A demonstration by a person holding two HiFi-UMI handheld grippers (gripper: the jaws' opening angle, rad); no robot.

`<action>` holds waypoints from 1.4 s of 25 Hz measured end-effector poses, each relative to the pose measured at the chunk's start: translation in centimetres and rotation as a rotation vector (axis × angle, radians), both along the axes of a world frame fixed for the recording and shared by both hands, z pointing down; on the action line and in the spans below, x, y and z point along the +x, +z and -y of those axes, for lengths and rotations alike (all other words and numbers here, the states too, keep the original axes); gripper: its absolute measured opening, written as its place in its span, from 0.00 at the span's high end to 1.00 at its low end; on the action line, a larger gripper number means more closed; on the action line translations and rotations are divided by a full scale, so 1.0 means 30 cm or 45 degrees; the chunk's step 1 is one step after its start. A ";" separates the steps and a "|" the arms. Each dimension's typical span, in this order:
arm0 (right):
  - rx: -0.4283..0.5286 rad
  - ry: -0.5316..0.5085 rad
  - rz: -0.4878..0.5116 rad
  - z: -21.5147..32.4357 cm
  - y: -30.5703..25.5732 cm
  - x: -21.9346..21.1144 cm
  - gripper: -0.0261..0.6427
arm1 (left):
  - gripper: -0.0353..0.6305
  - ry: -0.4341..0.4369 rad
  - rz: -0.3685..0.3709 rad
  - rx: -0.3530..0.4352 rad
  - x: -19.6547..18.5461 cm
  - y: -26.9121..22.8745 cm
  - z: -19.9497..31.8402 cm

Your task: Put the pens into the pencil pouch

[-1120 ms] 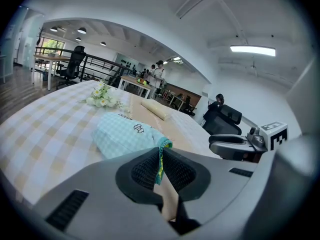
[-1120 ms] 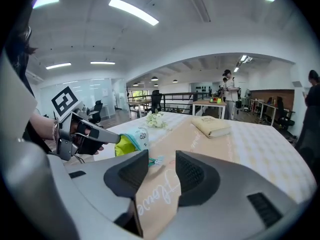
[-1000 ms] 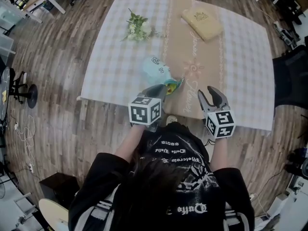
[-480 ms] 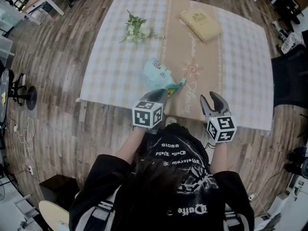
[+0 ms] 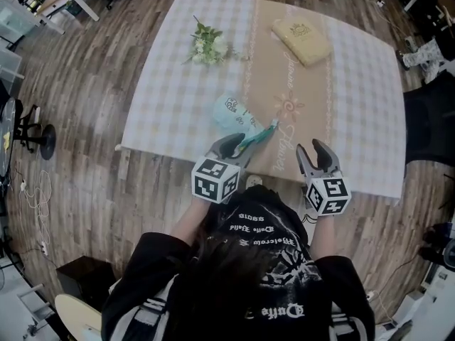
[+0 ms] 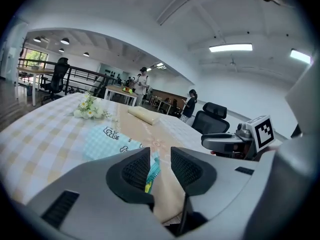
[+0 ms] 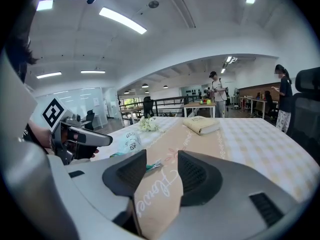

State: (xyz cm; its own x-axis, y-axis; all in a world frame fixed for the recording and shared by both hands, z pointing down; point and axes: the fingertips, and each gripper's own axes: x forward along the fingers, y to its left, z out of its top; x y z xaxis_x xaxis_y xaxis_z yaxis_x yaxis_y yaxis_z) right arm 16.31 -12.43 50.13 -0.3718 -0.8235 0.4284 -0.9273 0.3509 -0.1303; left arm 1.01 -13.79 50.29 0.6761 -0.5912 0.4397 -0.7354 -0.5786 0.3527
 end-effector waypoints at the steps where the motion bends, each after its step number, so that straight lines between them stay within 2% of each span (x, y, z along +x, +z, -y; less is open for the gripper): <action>1: 0.005 0.000 0.000 -0.001 -0.003 -0.006 0.65 | 0.74 -0.005 -0.002 0.022 -0.011 -0.017 -0.002; 5: 0.050 0.028 -0.008 -0.001 -0.026 -0.013 0.65 | 0.74 -0.049 0.007 0.166 -0.080 -0.093 -0.004; 8: 0.095 0.058 -0.016 0.002 -0.049 -0.007 0.65 | 0.75 -0.084 0.063 0.295 -0.140 -0.134 -0.004; 10: 0.118 0.076 -0.025 0.001 -0.060 -0.008 0.66 | 0.76 -0.114 0.093 0.335 -0.182 -0.143 -0.004; 15: 0.165 0.091 -0.069 -0.001 -0.084 -0.025 0.75 | 0.88 -0.232 0.078 0.356 -0.269 -0.161 0.010; 21: 0.193 0.116 -0.098 0.003 -0.099 -0.044 0.94 | 0.92 -0.268 0.063 0.374 -0.307 -0.179 0.017; 24: 0.195 0.118 -0.094 0.008 -0.099 -0.056 0.95 | 0.92 -0.262 0.038 0.358 -0.313 -0.177 0.020; 35: 0.205 0.115 -0.126 0.024 -0.106 -0.104 0.95 | 0.92 -0.228 0.063 0.363 -0.324 -0.176 0.024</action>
State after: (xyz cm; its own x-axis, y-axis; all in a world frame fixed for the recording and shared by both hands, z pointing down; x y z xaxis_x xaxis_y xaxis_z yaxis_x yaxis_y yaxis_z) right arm 13.20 -13.15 46.97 -0.2560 -0.9125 0.3191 -0.9615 0.2746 0.0138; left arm -8.71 -14.50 45.01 0.5321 -0.8027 0.2694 -0.8466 -0.5087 0.1565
